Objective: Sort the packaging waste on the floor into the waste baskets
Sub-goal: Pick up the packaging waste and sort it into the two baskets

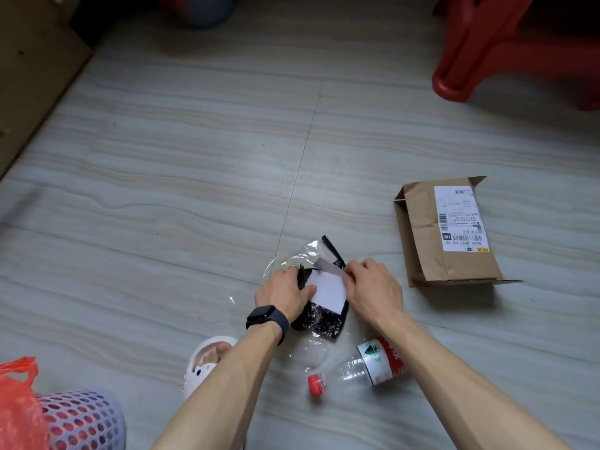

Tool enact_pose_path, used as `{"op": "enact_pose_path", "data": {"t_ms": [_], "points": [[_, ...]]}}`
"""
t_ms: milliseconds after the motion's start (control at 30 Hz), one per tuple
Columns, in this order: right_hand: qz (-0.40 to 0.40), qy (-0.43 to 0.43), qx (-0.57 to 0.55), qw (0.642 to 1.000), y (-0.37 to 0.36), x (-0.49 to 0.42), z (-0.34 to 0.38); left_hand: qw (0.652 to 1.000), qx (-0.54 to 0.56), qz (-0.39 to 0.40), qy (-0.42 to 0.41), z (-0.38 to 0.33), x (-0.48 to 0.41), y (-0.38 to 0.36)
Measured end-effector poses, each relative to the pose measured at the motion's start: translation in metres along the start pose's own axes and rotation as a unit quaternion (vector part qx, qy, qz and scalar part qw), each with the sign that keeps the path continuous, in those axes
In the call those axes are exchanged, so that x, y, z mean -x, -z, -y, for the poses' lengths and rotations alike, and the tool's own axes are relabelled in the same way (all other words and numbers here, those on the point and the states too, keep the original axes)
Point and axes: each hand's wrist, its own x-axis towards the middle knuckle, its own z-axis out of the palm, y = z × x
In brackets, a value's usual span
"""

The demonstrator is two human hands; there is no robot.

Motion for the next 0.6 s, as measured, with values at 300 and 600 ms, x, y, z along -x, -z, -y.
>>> {"op": "enact_pose_path", "data": {"t_ms": [300,600], "points": [[-0.098,-0.009,-0.121,0.988,0.009,0.011,-0.015,0.996,0.091,-0.016,0.008,0.014,0.001,-0.006],[0.068,0.07,-0.051,0.994,-0.005,0.013,0.002,0.995,0.098,-0.009,-0.008,0.012,0.006,-0.01]]}}
